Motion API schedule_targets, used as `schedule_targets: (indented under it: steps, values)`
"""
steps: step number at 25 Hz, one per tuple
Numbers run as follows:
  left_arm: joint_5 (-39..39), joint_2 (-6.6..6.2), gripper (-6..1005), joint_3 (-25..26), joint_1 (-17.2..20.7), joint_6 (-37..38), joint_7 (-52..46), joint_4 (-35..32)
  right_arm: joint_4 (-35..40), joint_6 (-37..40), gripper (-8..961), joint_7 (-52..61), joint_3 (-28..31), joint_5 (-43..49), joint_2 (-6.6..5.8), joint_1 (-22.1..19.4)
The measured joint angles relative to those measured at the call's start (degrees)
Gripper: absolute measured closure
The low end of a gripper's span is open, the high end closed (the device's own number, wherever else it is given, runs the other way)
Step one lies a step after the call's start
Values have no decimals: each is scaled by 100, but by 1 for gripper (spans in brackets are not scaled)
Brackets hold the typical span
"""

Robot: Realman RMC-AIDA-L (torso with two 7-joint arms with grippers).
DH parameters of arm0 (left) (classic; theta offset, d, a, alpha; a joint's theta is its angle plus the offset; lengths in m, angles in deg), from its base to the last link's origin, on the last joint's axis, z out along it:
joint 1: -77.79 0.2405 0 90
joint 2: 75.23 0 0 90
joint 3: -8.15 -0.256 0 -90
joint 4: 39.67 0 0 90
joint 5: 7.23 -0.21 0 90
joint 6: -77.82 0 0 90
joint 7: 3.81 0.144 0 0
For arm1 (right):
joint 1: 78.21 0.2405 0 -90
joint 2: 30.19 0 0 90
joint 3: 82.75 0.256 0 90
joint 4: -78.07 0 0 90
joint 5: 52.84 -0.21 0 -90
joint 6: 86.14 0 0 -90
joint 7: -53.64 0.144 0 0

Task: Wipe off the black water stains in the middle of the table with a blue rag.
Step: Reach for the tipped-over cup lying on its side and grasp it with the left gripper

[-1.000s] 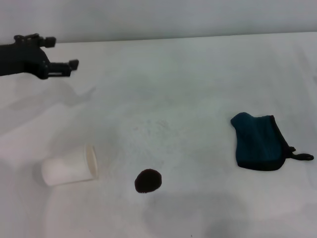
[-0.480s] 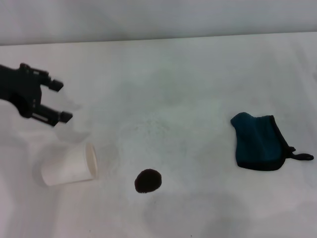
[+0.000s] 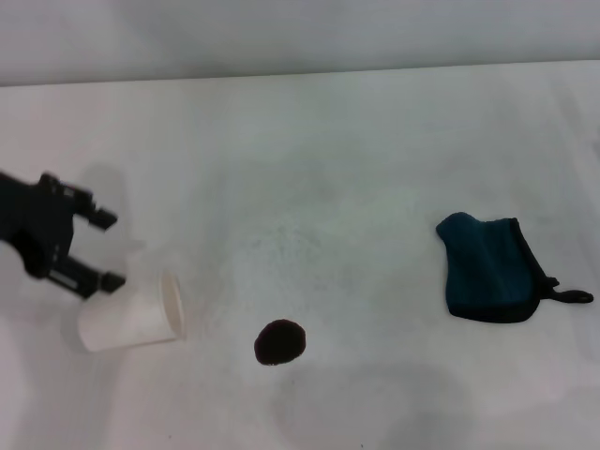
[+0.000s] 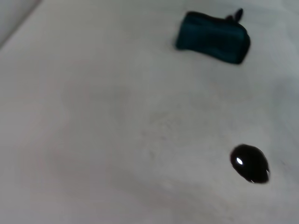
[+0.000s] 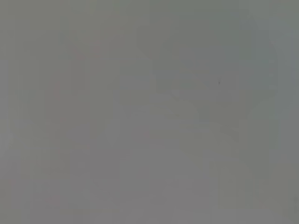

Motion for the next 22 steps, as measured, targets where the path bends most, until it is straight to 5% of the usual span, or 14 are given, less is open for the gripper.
schedule_targets:
  steps: [22]
  values:
    - [-394,28,122,9,480,-887,485,-1022,-125,-259,84,5,-2,-3,9,-51]
